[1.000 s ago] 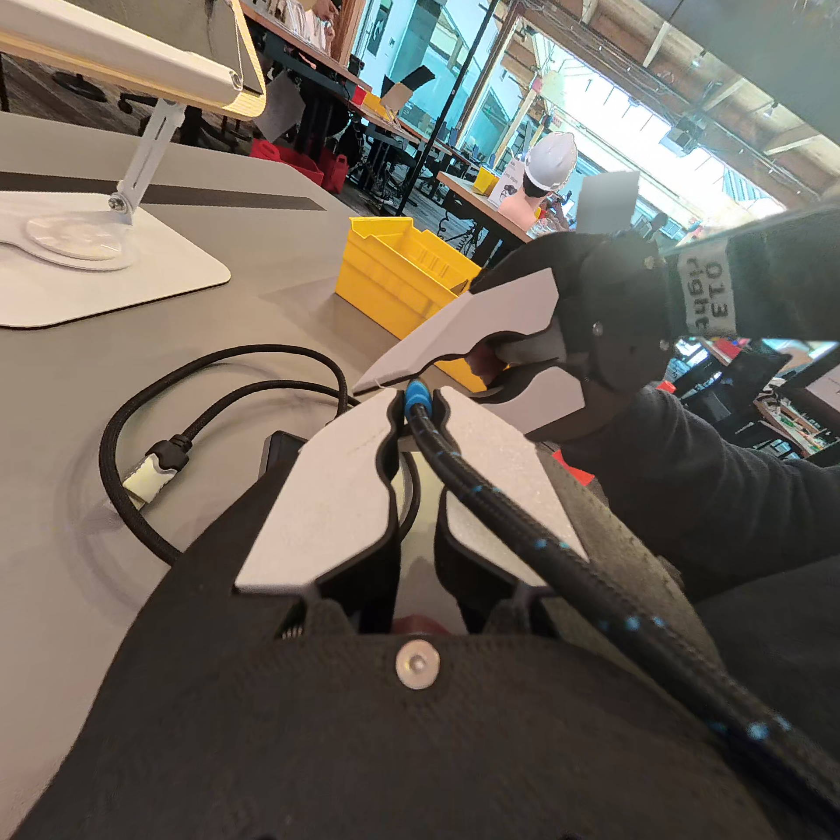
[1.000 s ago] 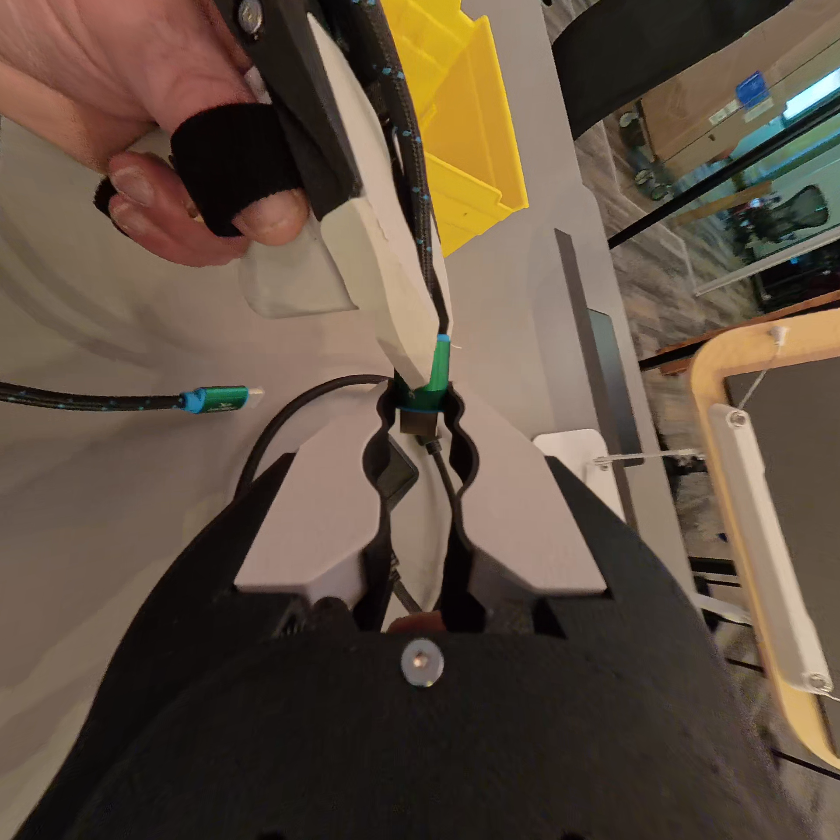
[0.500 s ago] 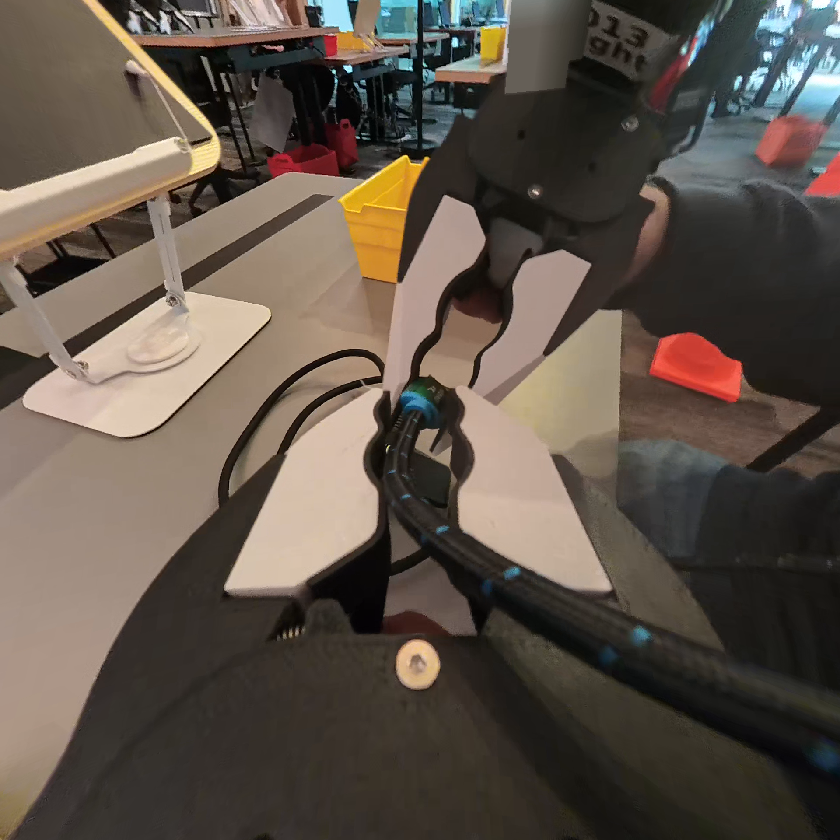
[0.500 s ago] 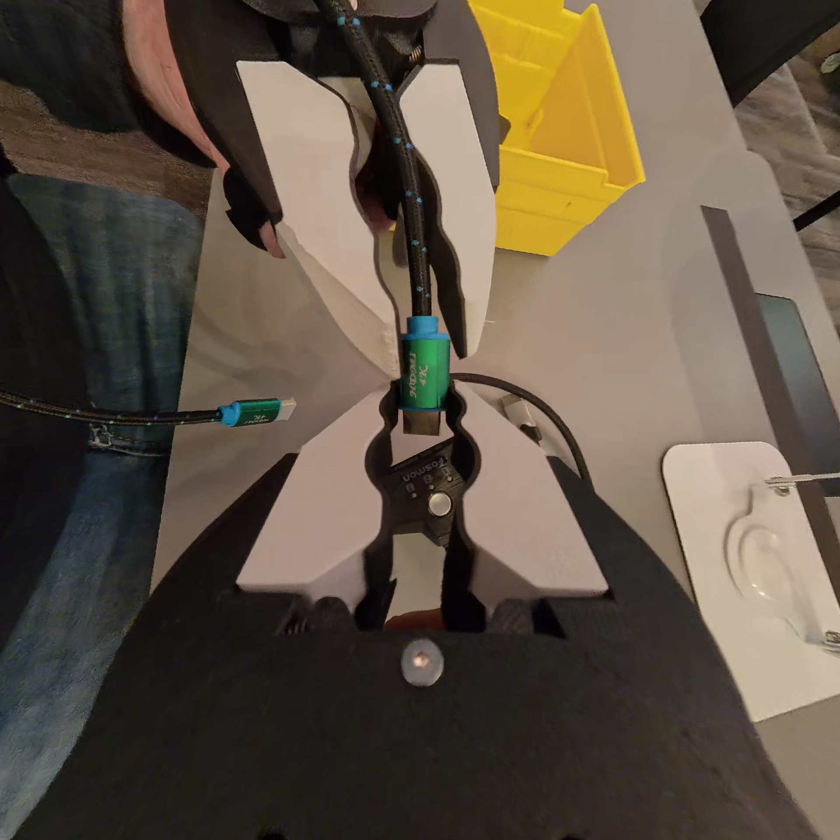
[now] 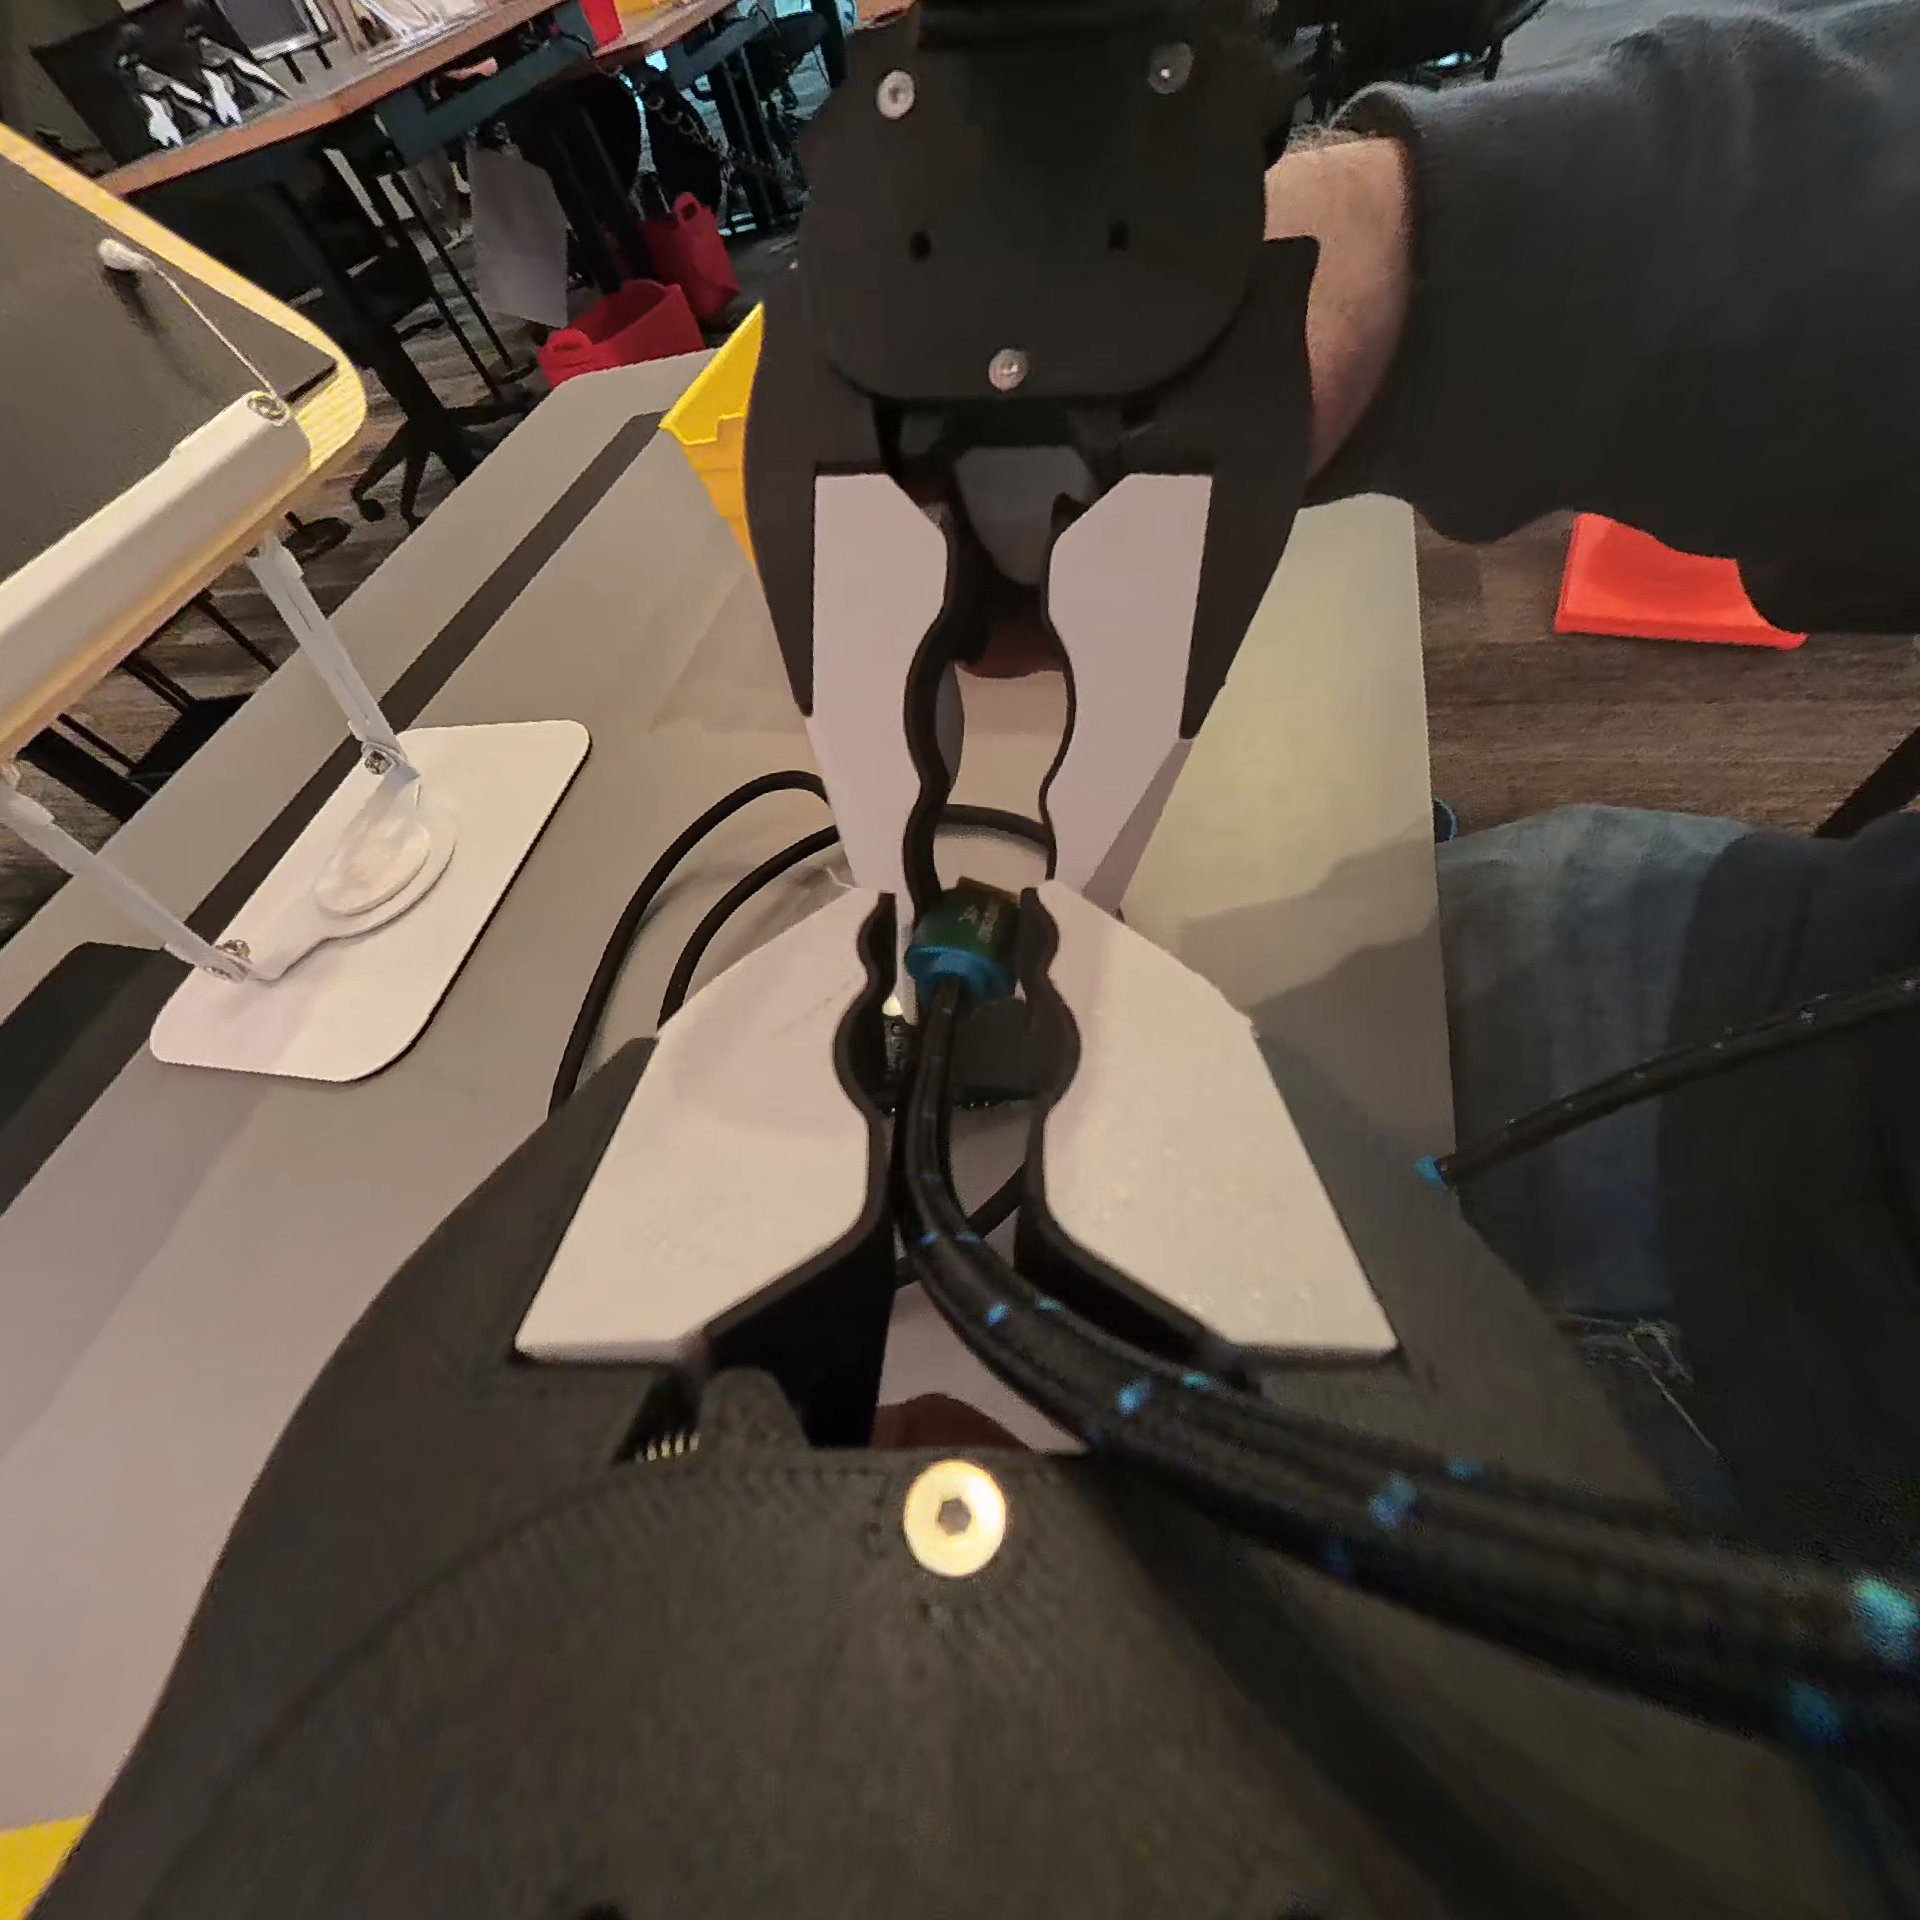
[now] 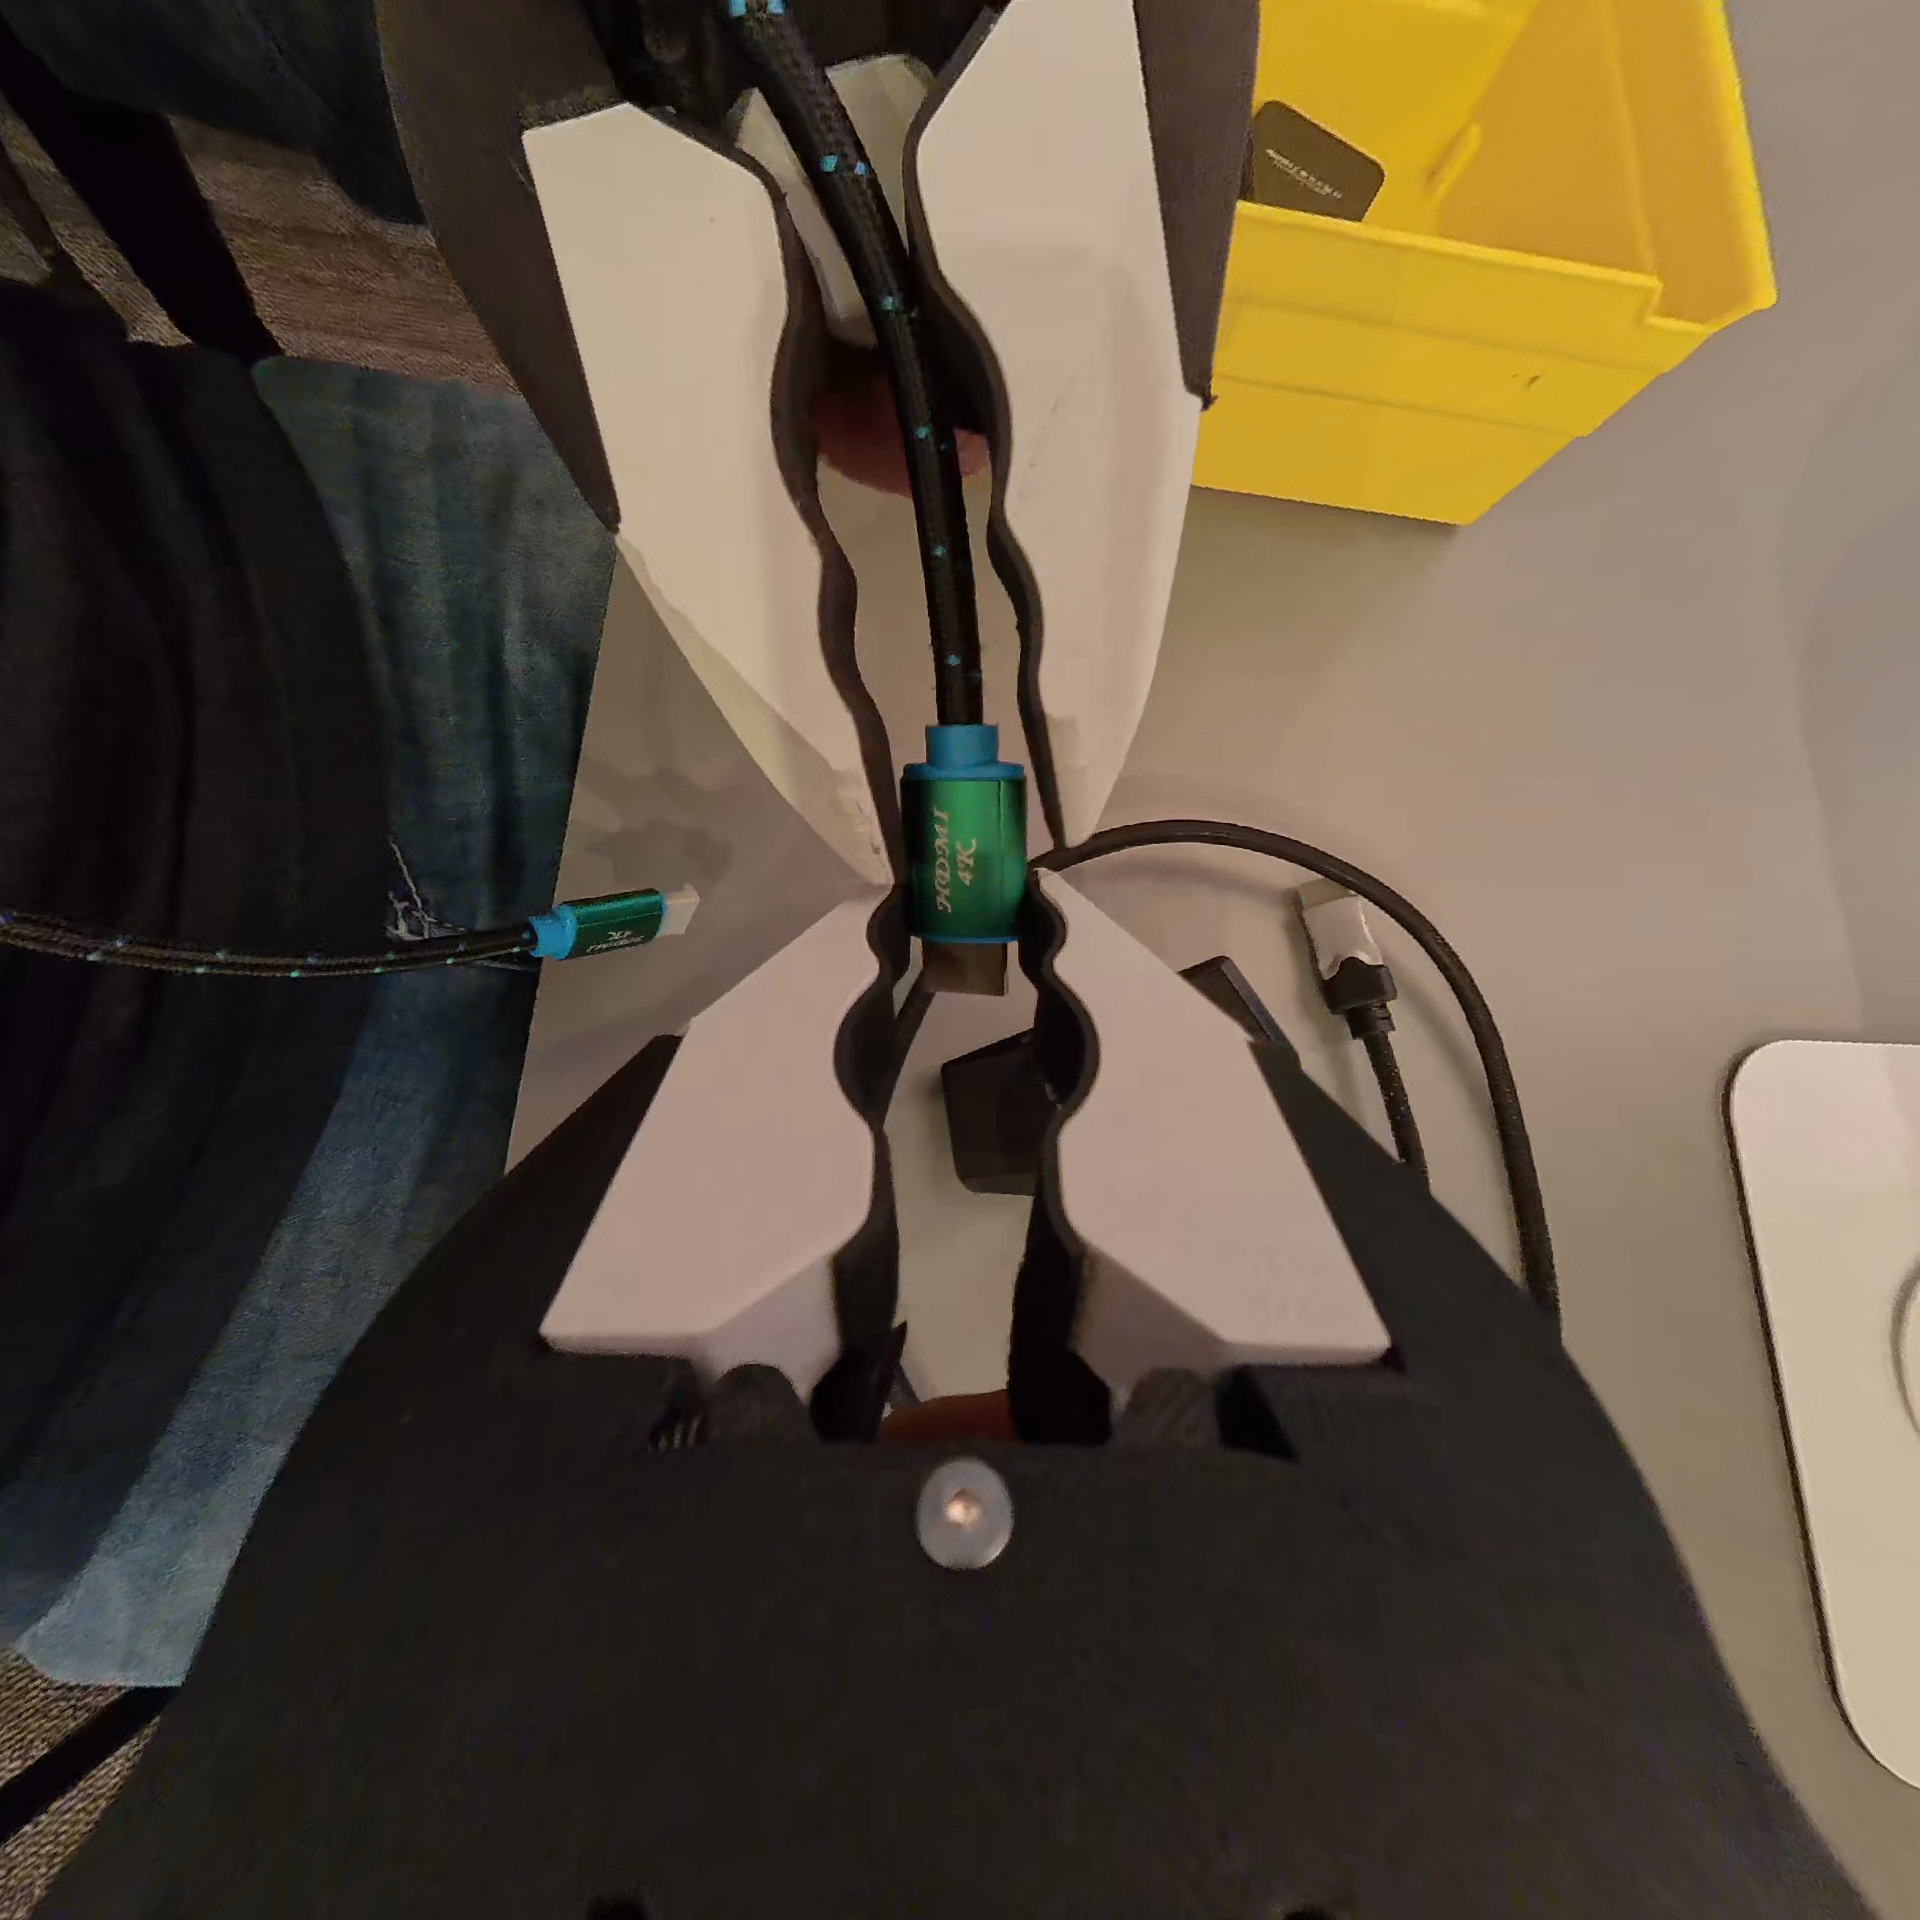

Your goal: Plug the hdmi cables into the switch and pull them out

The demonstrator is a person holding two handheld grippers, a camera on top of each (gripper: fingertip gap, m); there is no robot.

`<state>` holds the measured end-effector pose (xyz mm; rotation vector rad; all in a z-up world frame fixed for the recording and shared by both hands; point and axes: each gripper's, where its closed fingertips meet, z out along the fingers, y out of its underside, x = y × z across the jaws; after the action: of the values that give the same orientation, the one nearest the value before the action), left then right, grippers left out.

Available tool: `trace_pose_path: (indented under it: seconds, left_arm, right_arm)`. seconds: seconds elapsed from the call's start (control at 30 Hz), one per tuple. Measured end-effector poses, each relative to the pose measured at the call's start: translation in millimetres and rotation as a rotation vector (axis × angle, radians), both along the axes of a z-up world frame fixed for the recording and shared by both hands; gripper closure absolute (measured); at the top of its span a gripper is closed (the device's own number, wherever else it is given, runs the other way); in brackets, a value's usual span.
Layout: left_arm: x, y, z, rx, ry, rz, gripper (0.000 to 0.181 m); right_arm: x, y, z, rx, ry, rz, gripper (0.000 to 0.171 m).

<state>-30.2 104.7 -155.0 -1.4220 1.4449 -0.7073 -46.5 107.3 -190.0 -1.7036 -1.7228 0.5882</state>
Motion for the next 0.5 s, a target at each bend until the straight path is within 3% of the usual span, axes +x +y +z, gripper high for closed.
trace_pose_path:
  seconds: [0.5]
  left_arm:
    - [-1.6,-10.3,-15.1,0.076,0.123,-0.057,0.16]
  right_arm:
    - [3.5,-12.2,-9.6,-0.067,-0.038,0.044,0.153]
